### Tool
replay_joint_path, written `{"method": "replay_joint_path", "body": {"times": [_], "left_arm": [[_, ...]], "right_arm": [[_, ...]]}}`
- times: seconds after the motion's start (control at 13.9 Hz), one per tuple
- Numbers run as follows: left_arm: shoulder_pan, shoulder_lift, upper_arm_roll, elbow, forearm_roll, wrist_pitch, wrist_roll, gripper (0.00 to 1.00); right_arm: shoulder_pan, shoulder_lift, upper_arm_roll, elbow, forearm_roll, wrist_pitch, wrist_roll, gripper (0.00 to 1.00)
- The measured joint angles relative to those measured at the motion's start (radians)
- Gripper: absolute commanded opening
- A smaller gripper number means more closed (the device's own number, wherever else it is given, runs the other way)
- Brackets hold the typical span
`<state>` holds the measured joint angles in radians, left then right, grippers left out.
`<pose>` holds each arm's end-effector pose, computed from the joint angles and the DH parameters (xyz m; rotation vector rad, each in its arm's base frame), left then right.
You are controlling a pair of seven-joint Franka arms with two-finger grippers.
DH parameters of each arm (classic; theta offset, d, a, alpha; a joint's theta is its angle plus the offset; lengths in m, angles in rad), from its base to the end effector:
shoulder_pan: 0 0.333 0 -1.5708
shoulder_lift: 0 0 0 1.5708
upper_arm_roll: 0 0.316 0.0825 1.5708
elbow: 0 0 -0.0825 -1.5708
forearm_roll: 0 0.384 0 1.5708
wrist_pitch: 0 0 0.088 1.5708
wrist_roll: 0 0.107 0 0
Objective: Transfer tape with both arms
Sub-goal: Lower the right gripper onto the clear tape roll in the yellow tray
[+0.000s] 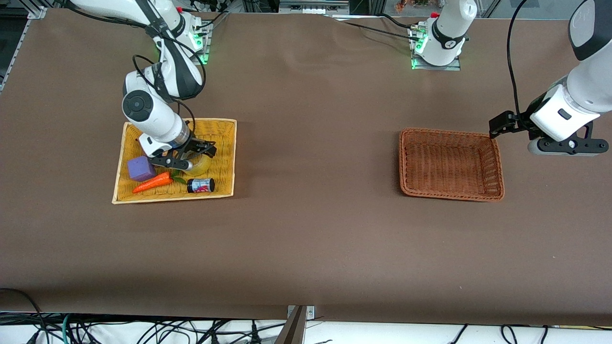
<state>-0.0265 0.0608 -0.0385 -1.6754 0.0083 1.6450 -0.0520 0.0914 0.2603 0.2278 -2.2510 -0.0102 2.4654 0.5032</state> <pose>0.5707 -0.0358 0.5470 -3.1271 0.0219 0.1418 0.5101 0.1696 0.2482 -3.0953 0.2828 0.0880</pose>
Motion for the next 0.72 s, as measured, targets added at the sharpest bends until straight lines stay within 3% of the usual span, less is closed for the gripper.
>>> {"method": "replay_joint_path", "body": {"times": [0.72], "left_arm": [[0.0,0.001,0.0,0.0,0.0,0.0,0.0,1.0]], "right_arm": [[0.013,0.066,0.0,-0.01,-0.007,0.082,0.0,0.99]]}}
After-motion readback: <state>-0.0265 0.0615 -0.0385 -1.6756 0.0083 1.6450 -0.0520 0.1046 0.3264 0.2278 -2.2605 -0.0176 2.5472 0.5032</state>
